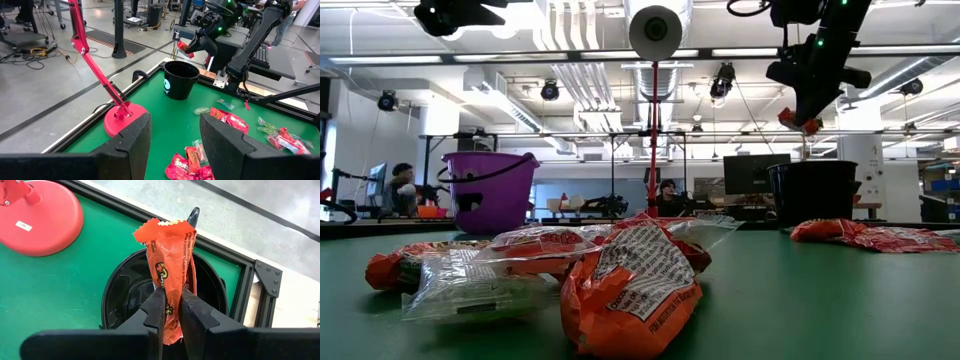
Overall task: Sort candy
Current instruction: Put the orange chocolate into the black bucket
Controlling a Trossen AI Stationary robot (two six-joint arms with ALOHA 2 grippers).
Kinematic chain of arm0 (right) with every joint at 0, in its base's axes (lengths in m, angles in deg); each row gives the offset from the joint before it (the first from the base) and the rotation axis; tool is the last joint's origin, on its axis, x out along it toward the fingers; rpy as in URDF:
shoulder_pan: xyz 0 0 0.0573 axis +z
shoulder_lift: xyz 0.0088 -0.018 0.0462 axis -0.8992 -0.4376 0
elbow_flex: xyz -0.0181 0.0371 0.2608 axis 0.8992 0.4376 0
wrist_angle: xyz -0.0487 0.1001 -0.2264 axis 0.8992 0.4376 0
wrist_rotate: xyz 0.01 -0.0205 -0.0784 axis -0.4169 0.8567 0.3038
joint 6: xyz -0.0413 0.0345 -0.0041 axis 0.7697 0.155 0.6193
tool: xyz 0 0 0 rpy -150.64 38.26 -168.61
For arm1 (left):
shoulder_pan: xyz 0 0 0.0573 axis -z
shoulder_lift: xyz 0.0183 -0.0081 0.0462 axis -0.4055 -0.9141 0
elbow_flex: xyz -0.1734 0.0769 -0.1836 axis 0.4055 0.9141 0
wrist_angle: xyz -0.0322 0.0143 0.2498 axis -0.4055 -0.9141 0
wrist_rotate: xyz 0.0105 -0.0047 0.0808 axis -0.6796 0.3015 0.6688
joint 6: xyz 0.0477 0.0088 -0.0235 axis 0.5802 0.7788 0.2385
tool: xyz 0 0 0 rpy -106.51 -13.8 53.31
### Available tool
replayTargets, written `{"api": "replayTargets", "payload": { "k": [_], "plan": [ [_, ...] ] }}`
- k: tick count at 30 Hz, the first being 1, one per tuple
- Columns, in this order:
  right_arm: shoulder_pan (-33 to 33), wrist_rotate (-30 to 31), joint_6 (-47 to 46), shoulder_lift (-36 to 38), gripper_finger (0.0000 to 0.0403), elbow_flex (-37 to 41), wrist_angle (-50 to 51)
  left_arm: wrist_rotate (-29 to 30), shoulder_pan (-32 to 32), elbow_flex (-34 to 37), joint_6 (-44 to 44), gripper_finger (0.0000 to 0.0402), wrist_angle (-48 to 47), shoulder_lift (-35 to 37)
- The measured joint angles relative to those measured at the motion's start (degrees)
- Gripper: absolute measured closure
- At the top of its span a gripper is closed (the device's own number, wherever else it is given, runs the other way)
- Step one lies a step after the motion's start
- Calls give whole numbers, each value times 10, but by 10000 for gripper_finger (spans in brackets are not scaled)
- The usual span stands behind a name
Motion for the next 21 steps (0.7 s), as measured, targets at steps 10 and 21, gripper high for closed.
{"api": "replayTargets", "payload": {
  "k": [10, 21],
  "plan": [
    [0, -1, -8, 0, 362, 0, 0, 0, 0, 0, 0, 249, 0, 0],
    [0, -5, -19, 0, 362, 0, 4, 0, 0, 0, 0, 249, 0, 0]
  ]
}}
